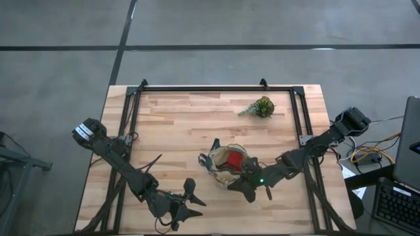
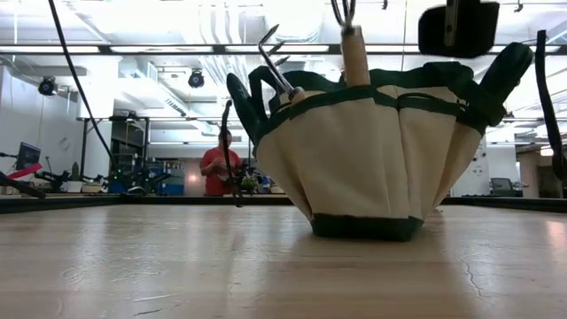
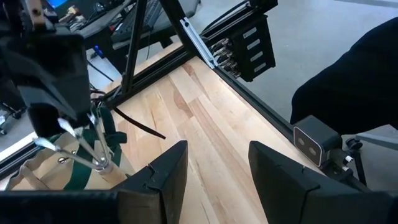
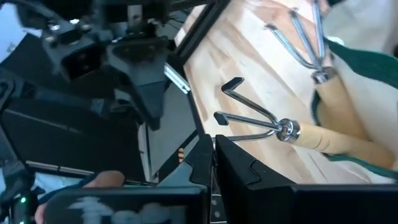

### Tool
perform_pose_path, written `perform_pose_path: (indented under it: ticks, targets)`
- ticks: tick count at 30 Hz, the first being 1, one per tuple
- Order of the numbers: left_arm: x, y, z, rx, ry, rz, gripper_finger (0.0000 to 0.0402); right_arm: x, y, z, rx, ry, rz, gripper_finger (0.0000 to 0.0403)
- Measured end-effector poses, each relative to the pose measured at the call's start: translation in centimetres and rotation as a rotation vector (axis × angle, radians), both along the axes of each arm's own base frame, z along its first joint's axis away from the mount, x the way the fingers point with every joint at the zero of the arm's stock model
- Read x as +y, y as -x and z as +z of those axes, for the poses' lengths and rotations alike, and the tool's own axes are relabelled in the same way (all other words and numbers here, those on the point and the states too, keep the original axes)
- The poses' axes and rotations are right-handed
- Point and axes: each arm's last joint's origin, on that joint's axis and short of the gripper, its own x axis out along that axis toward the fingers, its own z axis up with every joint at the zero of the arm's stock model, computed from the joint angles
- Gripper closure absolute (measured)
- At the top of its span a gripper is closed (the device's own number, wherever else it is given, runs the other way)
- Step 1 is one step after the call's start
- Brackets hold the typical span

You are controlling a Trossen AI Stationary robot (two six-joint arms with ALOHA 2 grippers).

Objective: Pick & Place Garden tools in Gardening bag
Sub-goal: Put the hand rake into the gardening bag

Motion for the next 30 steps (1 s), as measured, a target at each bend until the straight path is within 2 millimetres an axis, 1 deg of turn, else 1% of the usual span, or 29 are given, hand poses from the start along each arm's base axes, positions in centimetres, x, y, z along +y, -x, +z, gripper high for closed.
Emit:
perform_pose_path:
  ticks: [4, 9, 14, 21, 30]
  targets:
    - [0.0, 0.0, 0.0, 0.000, 0.002, 0.000, 0.0227, -0.3, 0.3, -0.9, 0.031, -0.001, -0.008, 0.0394]
    - [0.0, 0.0, 0.0, 0.003, 0.004, 0.002, 0.0227, -0.6, 0.5, -1.5, 0.046, 0.008, -0.016, 0.0394]
    - [0.0, 0.0, -0.1, 0.010, 0.008, 0.004, 0.0227, -0.6, 0.5, -1.7, 0.055, 0.010, -0.019, 0.0394]
    - [0.0, 0.0, -0.1, 0.010, 0.011, 0.005, 0.0227, -0.8, 0.7, -2.2, 0.124, -0.020, -0.054, 0.0394]
    - [0.0, 0.0, -0.1, 0.013, 0.022, 0.009, 0.0227, -0.8, 0.7, -2.4, 0.130, -0.013, -0.052, 0.0389]
